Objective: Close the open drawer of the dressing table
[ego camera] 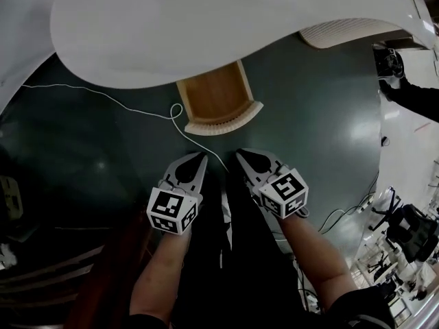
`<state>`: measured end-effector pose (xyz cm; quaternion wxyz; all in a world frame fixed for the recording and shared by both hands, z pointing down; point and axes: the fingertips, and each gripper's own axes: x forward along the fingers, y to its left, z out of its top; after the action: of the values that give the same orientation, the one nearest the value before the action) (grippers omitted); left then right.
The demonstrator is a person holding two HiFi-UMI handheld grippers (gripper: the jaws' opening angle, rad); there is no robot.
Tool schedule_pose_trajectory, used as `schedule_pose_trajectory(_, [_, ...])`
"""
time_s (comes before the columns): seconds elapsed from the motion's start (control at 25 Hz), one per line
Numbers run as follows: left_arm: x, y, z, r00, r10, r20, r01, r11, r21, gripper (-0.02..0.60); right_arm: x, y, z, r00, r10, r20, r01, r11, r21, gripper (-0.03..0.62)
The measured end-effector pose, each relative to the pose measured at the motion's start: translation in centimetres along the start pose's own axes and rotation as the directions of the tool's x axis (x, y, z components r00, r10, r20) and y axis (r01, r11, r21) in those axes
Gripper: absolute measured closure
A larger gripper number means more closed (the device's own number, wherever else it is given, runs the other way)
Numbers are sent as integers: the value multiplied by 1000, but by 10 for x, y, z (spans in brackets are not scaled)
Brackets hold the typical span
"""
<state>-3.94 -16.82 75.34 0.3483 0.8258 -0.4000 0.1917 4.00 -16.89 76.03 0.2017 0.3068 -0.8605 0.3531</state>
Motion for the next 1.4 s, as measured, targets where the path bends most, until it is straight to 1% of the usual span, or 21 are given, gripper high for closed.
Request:
schedule_pose_trajectory(0.12, [19,6,-14,1000,-4,-12,4,1000,14,572,10,-18,-14,999,-26,20,25,1000,13,588])
schedule_pose_trajectory(0.28, [39,11,-27,999,-15,-29,16,1000,10,572,20,-38,-26,999,-47,27,47,999,28,588])
schedule_pose_trajectory(0.44, [57,18,-35,999,-12,-33,12,1000,-11,572,23,-54,-41,998,-58,22,57,998,35,588])
schedule_pose_trajectory(0.56, [67,22,-42,999,-12,-49,12,1000,0,572,28,-63,-55,998,-55,5,55,998,43,588])
schedule_pose_trajectory(0.68, [74,25,-43,998,-14,-57,15,1000,12,572,34,-72,-61,999,-52,1,52,997,62,588])
schedule_pose_trajectory(0.84, [79,32,-43,999,-12,-48,11,1000,-17,572,47,-86,-56,997,-72,20,71,994,80,588])
schedule_pose_trajectory(0.96, [80,36,-47,999,-9,-45,8,1000,-24,572,59,-90,-50,997,-73,36,70,994,84,588])
schedule_pose_trajectory(1.08, [80,36,-50,999,-4,-42,3,1000,-30,572,63,-91,-49,997,-66,38,63,995,74,586])
schedule_pose_trajectory(1.24, [78,43,-47,1000,2,-25,-3,1000,-28,572,71,-94,-46,998,-61,17,60,997,49,586])
schedule_pose_trajectory(1.4, [72,55,-35,1000,15,2,-15,1000,-24,572,83,-98,-33,998,-56,15,55,998,30,586])
